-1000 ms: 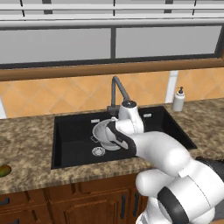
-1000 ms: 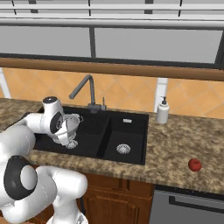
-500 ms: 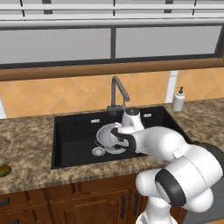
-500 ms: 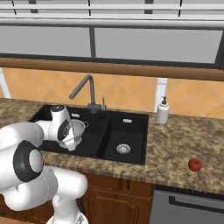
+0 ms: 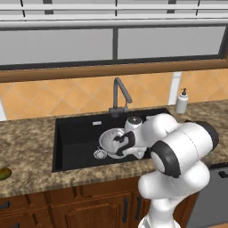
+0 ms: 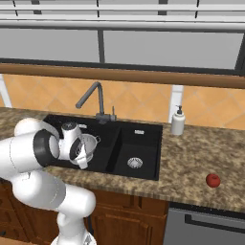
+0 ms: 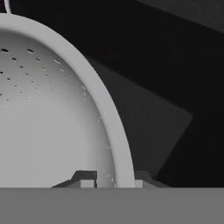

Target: Put the colander in the sink, put the apple, mango in the colander, and turn on the sink faucet and pour water over the colander.

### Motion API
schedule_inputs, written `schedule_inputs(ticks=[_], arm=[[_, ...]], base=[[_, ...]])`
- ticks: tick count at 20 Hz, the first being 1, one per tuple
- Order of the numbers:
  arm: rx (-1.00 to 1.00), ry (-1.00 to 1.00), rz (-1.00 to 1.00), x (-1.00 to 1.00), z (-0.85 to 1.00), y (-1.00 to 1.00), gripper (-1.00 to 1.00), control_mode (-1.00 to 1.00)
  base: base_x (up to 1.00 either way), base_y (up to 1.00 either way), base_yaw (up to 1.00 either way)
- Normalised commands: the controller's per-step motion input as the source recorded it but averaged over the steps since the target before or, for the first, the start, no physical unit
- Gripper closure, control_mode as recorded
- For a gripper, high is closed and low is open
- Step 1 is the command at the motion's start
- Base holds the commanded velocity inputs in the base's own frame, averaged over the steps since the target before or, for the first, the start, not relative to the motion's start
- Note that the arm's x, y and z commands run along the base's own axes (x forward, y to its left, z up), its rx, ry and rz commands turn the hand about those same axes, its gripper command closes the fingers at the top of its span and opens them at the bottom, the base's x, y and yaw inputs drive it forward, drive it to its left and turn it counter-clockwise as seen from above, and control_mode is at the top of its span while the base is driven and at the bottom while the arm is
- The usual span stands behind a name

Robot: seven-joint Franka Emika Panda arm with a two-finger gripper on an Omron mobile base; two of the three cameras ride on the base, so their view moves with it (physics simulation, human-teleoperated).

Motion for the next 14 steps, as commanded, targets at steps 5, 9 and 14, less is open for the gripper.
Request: schedule_inputs(ticks=[5, 9, 14], arm=[[0.0, 0.0, 0.0, 0.26, -0.31, -0.18, 1.0, -1.0], [0.0, 0.0, 0.0, 0.24, -0.41, -0.06, 1.0, -1.0], [0.0, -0.03, 0.0, 0.25, -0.48, -0.18, 1.0, -1.0]], base=[[0.0, 0.0, 0.0], [0.0, 0.0, 0.0], [0.0, 0.0, 0.0]])
